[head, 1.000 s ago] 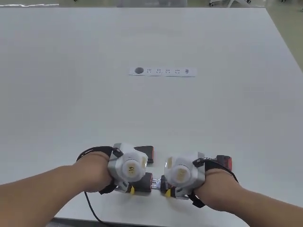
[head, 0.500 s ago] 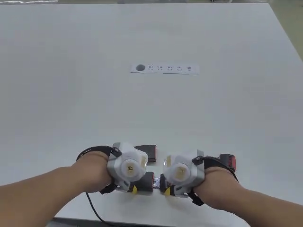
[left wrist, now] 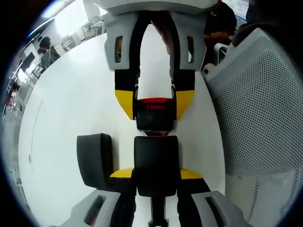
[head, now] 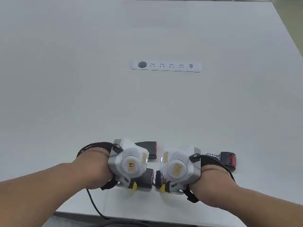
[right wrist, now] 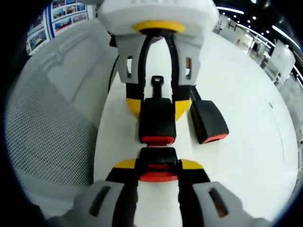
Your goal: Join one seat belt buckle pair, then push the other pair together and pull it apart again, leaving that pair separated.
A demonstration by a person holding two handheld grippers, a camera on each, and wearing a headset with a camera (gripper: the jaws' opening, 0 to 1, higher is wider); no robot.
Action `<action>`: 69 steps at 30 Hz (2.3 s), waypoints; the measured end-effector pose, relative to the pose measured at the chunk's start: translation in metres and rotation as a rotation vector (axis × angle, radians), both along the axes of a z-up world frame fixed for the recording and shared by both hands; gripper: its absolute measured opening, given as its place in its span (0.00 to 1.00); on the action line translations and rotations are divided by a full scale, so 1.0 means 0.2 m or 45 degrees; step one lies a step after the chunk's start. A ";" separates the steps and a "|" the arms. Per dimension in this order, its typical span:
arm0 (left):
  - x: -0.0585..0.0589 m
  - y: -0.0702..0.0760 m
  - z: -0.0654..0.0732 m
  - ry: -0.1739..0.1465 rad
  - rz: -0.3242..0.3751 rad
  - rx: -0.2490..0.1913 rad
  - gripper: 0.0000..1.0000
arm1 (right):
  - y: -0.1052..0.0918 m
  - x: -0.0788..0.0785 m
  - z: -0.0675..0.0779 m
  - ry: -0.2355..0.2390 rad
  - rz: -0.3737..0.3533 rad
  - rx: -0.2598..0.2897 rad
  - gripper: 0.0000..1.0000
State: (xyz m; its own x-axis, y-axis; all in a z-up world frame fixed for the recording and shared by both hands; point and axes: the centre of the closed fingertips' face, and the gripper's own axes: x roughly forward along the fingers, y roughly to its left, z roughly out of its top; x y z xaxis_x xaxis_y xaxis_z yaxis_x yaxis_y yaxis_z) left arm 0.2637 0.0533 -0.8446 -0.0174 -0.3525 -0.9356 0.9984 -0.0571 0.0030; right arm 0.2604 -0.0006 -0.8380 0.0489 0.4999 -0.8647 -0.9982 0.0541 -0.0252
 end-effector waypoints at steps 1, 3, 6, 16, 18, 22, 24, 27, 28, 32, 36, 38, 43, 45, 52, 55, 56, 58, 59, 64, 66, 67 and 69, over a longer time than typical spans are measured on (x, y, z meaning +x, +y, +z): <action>0.00 0.00 0.00 0.004 0.011 -0.005 0.33 | 0.00 0.00 0.00 -0.020 0.014 0.004 0.31; 0.00 0.01 0.01 -0.001 0.031 -0.030 0.33 | -0.01 0.00 0.00 -0.039 0.011 0.007 0.31; 0.00 0.01 0.00 0.001 0.058 -0.074 0.33 | 0.00 0.00 0.00 -0.020 -0.006 -0.003 0.32; -0.02 -0.01 0.01 -0.015 0.064 -0.109 0.36 | 0.00 0.01 0.02 -0.016 0.004 0.002 0.34; -0.04 0.00 0.02 0.003 0.068 -0.113 0.42 | 0.00 0.02 0.04 -0.028 -0.001 0.020 0.38; -0.01 0.00 0.12 -0.042 0.069 -0.143 0.42 | -0.01 0.00 0.11 -0.034 -0.001 0.049 0.38; 0.04 -0.03 0.19 -0.084 0.101 -0.202 0.42 | -0.02 0.00 0.15 -0.049 0.008 0.055 0.38; 0.12 -0.05 0.27 -0.111 0.149 -0.265 0.42 | -0.04 0.02 0.21 -0.075 0.006 0.083 0.38; 0.15 -0.05 0.28 -0.120 0.159 -0.270 0.42 | -0.05 0.04 0.22 -0.083 0.000 0.091 0.38; 0.24 -0.06 0.27 -0.146 0.167 -0.257 0.42 | -0.15 0.11 0.25 -0.122 -0.038 0.097 0.38; 0.30 -0.05 0.23 -0.151 0.128 -0.197 0.45 | -0.33 0.20 0.22 -0.131 -0.099 0.053 0.38; 0.32 -0.04 0.20 -0.143 0.122 -0.175 0.48 | -0.42 0.24 0.21 -0.131 -0.128 0.040 0.38; 0.38 -0.02 0.16 -0.122 0.124 -0.140 0.50 | -0.66 0.31 0.19 -0.146 -0.193 -0.020 0.37; 0.39 -0.01 0.14 -0.108 0.126 -0.116 0.50 | -0.75 0.33 0.17 -0.149 -0.213 -0.041 0.38; 0.40 0.03 0.07 -0.068 0.105 -0.061 0.49 | -0.92 0.34 0.11 -0.117 -0.238 -0.097 0.37; 0.41 0.04 0.04 -0.051 0.097 -0.037 0.47 | -0.94 0.35 0.08 -0.113 -0.237 -0.109 0.37; 0.40 0.04 0.03 -0.047 0.088 -0.030 0.46 | -0.95 0.35 0.08 -0.104 -0.242 -0.105 0.37; 0.40 0.05 0.02 -0.043 0.073 -0.015 0.45 | -0.95 0.34 0.05 -0.093 -0.230 -0.119 0.37; 0.40 0.05 0.01 -0.045 0.052 -0.004 0.45 | -0.95 0.34 0.04 -0.090 -0.223 -0.127 0.37; 0.43 0.04 0.02 -0.052 0.047 0.011 0.32 | -0.95 0.36 0.01 -0.059 -0.205 -0.130 0.32; 0.42 0.04 0.03 -0.050 0.009 0.019 0.32 | -0.94 0.36 0.01 -0.061 -0.187 -0.134 0.31; 0.42 0.05 0.03 -0.048 0.009 0.022 0.32 | -0.92 0.36 0.01 -0.055 -0.183 -0.132 0.31; 0.43 0.05 0.03 -0.040 0.022 0.024 0.32 | -0.87 0.36 0.01 -0.057 -0.159 -0.126 0.31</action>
